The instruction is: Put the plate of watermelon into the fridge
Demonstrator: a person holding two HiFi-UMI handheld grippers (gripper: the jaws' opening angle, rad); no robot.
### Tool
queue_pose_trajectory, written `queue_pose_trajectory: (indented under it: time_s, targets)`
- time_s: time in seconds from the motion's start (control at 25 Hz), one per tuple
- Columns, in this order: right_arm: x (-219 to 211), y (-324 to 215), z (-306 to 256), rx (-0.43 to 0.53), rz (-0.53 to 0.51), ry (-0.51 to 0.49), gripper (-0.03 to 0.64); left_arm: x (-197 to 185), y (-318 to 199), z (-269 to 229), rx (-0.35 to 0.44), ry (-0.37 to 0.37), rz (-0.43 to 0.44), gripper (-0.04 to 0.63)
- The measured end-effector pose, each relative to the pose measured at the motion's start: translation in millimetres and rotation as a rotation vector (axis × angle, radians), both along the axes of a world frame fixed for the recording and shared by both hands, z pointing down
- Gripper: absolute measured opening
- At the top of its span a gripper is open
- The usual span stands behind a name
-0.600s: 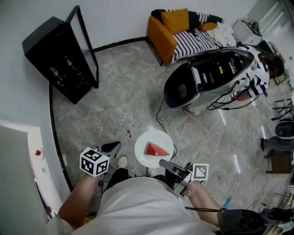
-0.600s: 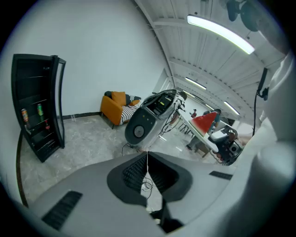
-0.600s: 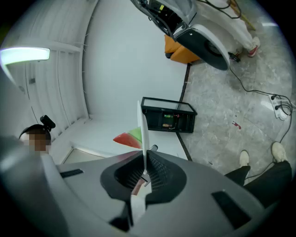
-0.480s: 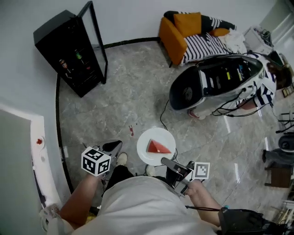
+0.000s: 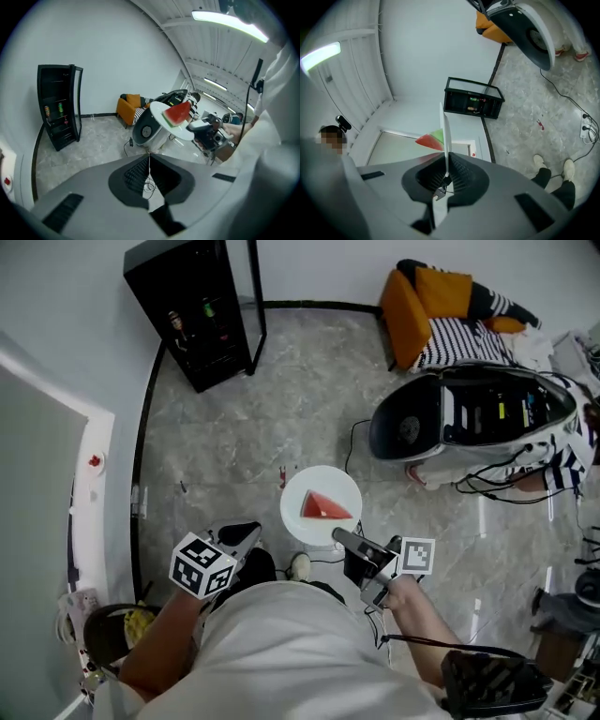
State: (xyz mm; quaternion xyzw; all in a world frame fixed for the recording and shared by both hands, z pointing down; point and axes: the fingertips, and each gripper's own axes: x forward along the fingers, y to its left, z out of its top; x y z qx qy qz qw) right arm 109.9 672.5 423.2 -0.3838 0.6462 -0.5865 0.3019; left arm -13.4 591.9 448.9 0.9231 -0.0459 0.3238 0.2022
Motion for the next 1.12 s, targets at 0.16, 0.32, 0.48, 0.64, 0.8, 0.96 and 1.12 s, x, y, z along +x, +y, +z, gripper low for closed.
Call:
queue_pose_trajectory:
  time_s: [0.16,0.32,0.48,0.64,0.8,0.96,1.12]
  targets:
    - [-2,-21,-2,0.009,-0.03,-0.019,0.023,-3,11,-9,0.034,-0.037,0.064,0.013]
    - [-6,-47,-1,-0.003,-0.062,-0.025,0.023,-5,8,-15,0.001,-0.022,0.034,0.014]
    - [-10,-74,-1,-0.021,-0.071,-0.032,0.023,-4,-4,-8,-0.014,-0.021,0.047,0.014]
    - [-13,-113,-1,-0.043,-0.057,-0.038,0.023,-1,-41,-8,-0.022,-0.002,0.065,0.014]
    - [-20,-162,0,-0.063,-0.058,-0.021,0.023,0,-85,-13,-0.006,0.019,0.101,0.014]
    - [-39,-220,-3,-0.076,-0.063,-0.009,0.023,-15,-129,-18,0.011,0.026,0.127,0.013]
    - [-61,-277,-3,-0.08,-0.091,0.012,0.023,-34,-170,-19,0.027,0.032,0.142,0.013]
